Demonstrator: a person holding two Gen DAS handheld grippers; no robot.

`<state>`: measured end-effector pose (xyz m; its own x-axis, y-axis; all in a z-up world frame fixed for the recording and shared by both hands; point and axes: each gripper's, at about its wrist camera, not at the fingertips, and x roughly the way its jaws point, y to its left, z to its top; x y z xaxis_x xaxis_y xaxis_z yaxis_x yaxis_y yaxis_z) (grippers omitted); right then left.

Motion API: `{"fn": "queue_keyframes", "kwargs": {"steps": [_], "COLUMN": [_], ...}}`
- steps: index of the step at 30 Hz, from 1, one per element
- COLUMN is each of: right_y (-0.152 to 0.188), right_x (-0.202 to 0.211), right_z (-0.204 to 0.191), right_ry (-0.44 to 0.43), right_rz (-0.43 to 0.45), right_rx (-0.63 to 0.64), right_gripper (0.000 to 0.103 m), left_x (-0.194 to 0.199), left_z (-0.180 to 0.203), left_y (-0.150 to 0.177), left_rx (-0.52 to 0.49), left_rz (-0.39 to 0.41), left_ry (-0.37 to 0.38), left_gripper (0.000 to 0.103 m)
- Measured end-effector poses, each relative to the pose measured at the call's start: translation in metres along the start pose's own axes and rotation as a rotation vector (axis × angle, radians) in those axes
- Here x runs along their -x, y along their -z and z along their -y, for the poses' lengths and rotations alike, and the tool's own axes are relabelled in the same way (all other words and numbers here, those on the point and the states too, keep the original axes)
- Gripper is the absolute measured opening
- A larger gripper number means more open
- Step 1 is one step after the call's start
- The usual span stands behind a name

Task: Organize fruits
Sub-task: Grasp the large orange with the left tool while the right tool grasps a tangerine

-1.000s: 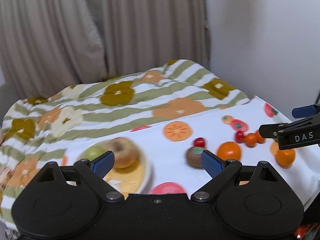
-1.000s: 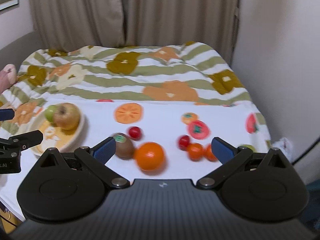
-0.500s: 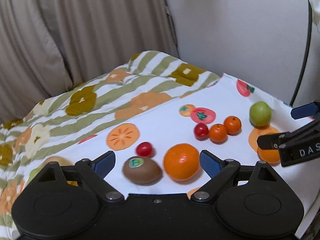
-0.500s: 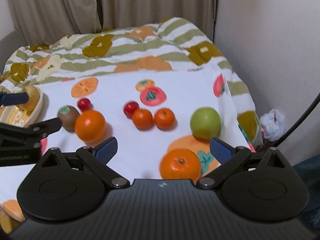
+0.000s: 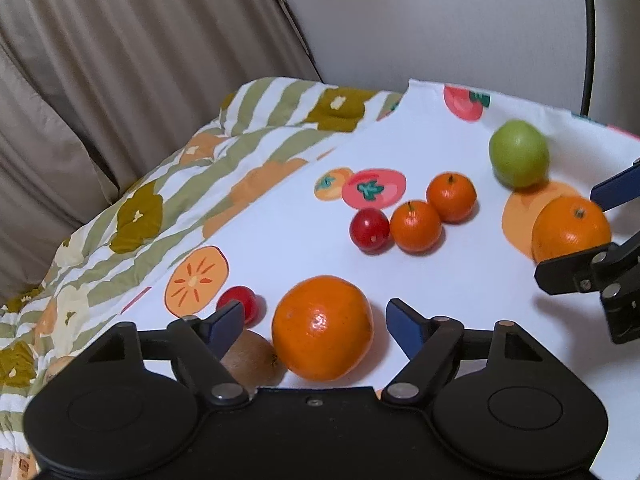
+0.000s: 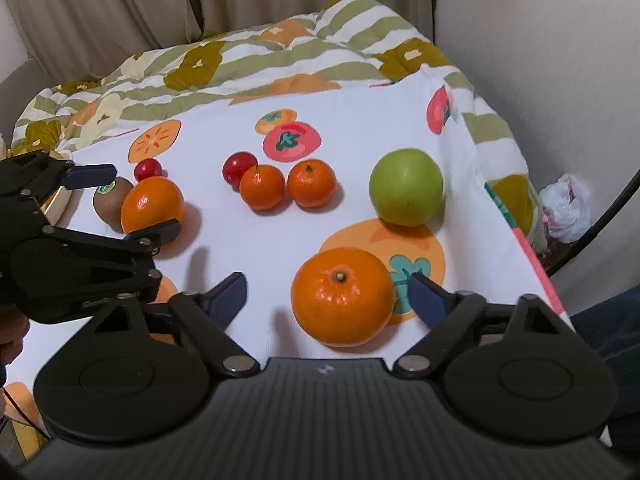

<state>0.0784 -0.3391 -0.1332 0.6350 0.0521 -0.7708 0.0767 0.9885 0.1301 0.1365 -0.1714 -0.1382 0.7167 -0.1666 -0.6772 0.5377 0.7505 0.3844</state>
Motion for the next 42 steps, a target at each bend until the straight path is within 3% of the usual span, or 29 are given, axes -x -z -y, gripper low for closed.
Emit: {"fn": "queue_keyframes", "kwargs": {"steps": [7, 10, 16, 19, 33, 42], "right_y": [0.003, 0.004, 0.005, 0.005, 0.005, 0.007], "right_x": [-0.005, -0.008, -0.01, -0.012, -0.014, -0.014], "right_z": [0.002, 0.003, 0.003, 0.004, 0.008, 0.013], "right_ry": [-0.006, -0.006, -0.003, 0.0, 0.004, -0.013], "right_rz": [-0.011, -0.019, -0.021, -0.02, -0.021, -0.008], "right_rx": [0.001, -0.005, -0.009, -0.012, -0.016, -0.006], "right_gripper": [0.095, 0.092, 0.09, 0.088, 0.076, 0.075], "left_x": [-0.012, -0.017, -0.021, -0.022, -0.019, -0.005], "left_z": [0.006, 0.008, 0.006, 0.007, 0.009, 0.018], "left_y": [0.002, 0.002, 0.002, 0.002, 0.003, 0.006], "left_rx": [-0.041, -0.052, -0.048, -0.055, -0.045, -0.011], "left_rz": [-0.019, -0.033, -0.034, -0.032, -0.039, -0.049], "left_ry": [-0.002, 0.004, 0.003, -0.008, -0.007, 0.017], "left_gripper": [0.079, 0.072, 0.07, 0.064, 0.063, 0.063]}}
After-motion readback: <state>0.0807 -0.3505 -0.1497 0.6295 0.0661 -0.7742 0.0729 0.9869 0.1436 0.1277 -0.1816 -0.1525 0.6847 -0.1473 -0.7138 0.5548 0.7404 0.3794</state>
